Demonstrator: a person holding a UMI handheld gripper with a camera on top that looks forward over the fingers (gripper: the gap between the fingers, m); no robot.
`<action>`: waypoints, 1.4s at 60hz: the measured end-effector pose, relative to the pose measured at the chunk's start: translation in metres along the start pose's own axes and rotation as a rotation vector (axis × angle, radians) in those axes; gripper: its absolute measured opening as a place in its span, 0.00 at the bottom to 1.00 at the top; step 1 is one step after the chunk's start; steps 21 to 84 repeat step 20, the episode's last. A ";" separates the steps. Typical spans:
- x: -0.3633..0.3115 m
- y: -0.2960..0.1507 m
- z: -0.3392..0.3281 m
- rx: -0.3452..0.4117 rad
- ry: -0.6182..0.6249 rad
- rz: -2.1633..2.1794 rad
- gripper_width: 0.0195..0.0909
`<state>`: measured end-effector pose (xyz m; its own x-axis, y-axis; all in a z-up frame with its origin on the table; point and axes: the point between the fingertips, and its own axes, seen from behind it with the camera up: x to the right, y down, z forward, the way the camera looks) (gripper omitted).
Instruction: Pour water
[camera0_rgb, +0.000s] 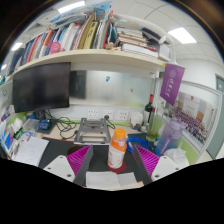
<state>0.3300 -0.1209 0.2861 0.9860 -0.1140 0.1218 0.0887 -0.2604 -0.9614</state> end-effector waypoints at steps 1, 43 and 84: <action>-0.001 -0.003 -0.003 0.006 0.003 -0.002 0.89; -0.004 -0.024 -0.035 0.009 0.048 0.043 0.89; -0.004 -0.024 -0.035 0.009 0.048 0.043 0.89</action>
